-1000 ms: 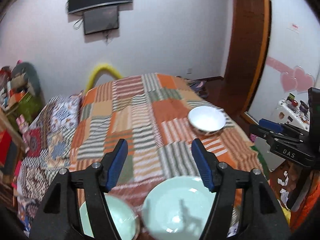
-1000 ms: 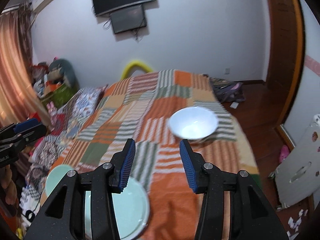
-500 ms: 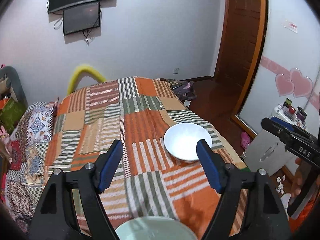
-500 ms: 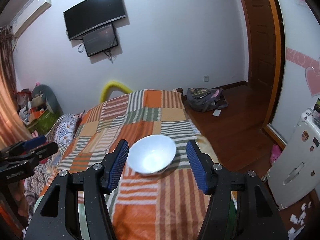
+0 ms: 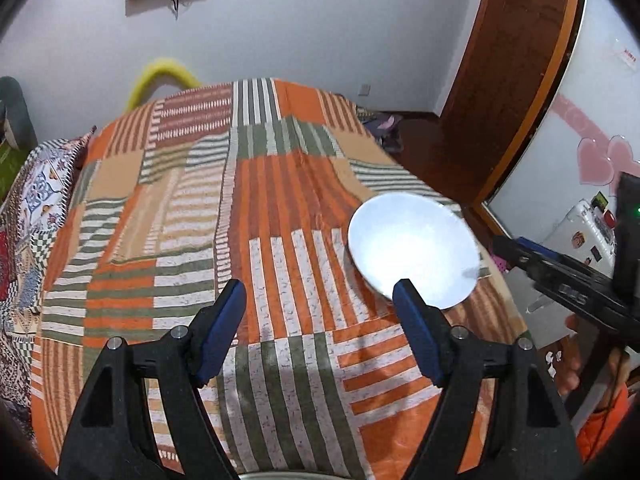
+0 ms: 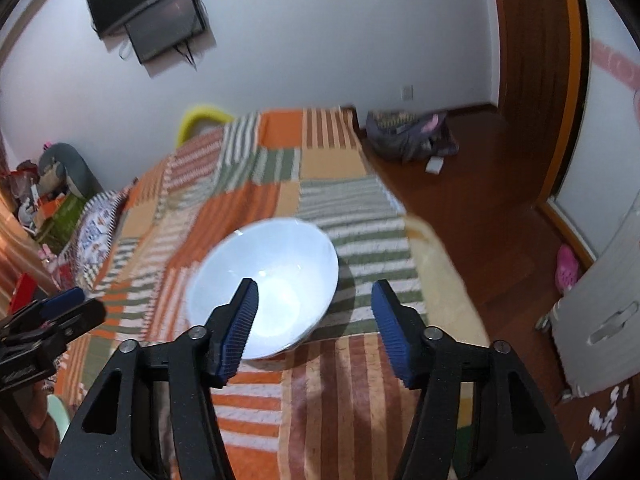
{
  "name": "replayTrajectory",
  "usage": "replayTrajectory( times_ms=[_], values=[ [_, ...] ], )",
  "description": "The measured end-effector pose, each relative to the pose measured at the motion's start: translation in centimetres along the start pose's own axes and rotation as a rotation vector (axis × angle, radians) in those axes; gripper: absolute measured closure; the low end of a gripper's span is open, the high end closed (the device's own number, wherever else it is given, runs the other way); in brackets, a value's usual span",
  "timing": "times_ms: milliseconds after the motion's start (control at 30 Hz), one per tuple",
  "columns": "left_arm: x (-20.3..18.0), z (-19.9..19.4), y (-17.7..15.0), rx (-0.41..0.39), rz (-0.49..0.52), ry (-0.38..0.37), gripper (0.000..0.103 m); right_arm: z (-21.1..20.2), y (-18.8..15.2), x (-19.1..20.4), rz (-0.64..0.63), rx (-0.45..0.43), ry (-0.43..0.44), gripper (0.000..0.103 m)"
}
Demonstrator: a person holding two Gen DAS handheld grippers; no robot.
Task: Organize plates and bowls
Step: 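Move both tools to the white spotted bowl and grasp its rim, then lift the white spotted bowl with both tools and carry it over the stack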
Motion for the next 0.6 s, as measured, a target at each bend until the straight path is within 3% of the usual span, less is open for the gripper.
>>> replayTrajectory(
  times_ms=[267, 467, 600],
  values=[
    [0.3, 2.9, -0.5, 0.032, 0.016, -0.025, 0.027, 4.7, -0.4, -0.9, 0.027, 0.135, 0.013, 0.08],
    [0.4, 4.0, -0.7, 0.048, 0.007, -0.033, 0.028, 4.8, -1.0, -0.3, -0.012, 0.155, 0.007, 0.082],
    [0.5, 4.6, -0.7, 0.057, -0.004, -0.033, 0.028, 4.4, -1.7, 0.4, -0.061, 0.179, 0.06, 0.082]
  ],
)
Point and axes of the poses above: each gripper's, at about its wrist camera, not at the fingertips, and z roughly the way its jaws point, x to its left, y to its top, the point moved 1 cm from there along z, roughly the way its jaws point, and after that the axes turned 1 degree about -y, right-handed, at the moved point
